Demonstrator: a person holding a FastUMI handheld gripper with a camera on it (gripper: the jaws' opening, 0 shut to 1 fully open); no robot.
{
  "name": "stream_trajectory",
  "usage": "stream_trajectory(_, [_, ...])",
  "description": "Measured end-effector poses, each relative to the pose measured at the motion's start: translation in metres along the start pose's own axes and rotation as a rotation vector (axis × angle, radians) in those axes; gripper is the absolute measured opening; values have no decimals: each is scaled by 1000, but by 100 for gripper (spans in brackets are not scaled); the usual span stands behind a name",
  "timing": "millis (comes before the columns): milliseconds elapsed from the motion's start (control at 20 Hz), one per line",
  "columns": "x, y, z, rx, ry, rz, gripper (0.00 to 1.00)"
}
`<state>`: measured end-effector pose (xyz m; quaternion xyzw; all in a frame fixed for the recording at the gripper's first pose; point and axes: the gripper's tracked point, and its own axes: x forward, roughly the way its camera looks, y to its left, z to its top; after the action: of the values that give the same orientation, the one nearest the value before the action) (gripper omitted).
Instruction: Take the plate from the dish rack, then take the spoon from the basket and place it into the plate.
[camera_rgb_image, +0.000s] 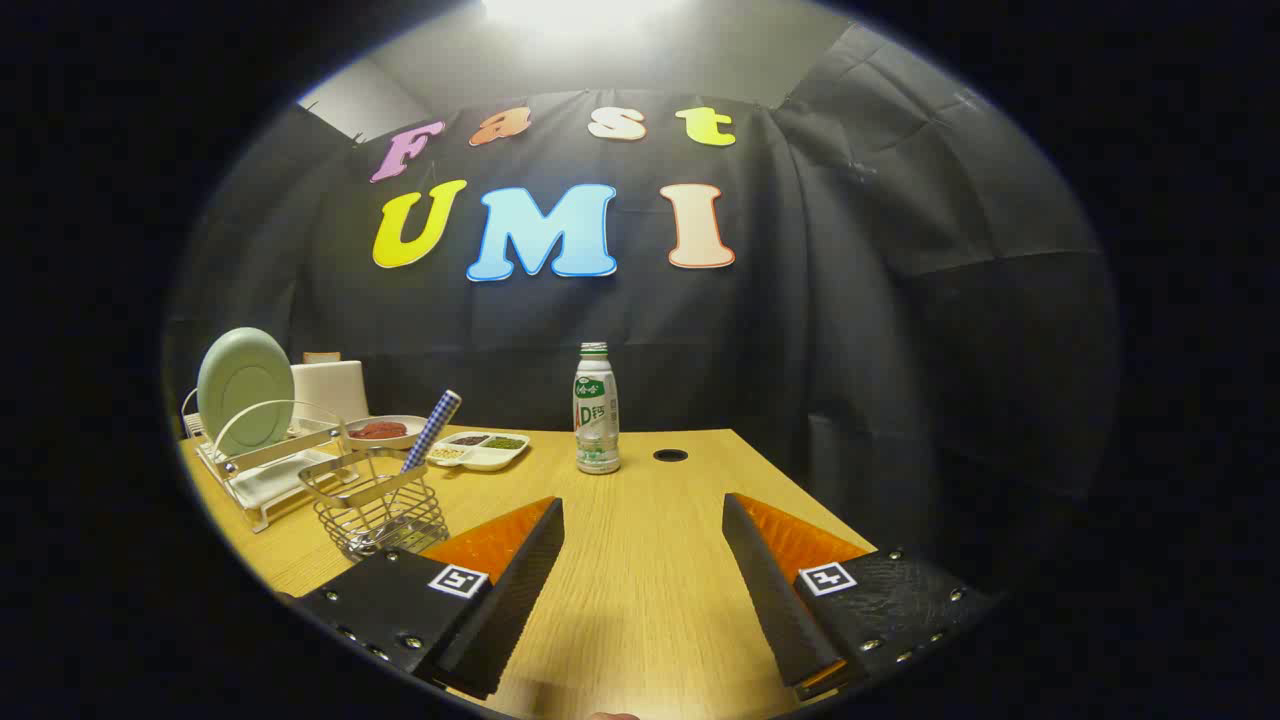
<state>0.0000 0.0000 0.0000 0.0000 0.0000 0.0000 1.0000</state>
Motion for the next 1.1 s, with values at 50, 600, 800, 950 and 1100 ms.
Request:
stream_trajectory(50, [5,-1,13,35,-29,-11,97])
stream_trajectory(600, [-92,15,110,-49,-81,-120,97])
stream_trajectory(800, [-149,62,146,-71,-70,-79,97])
stream_trajectory(950, [-177,99,173,-55,-62,-39,97])
stream_trajectory(1100, [-191,146,196,-41,-58,23,97])
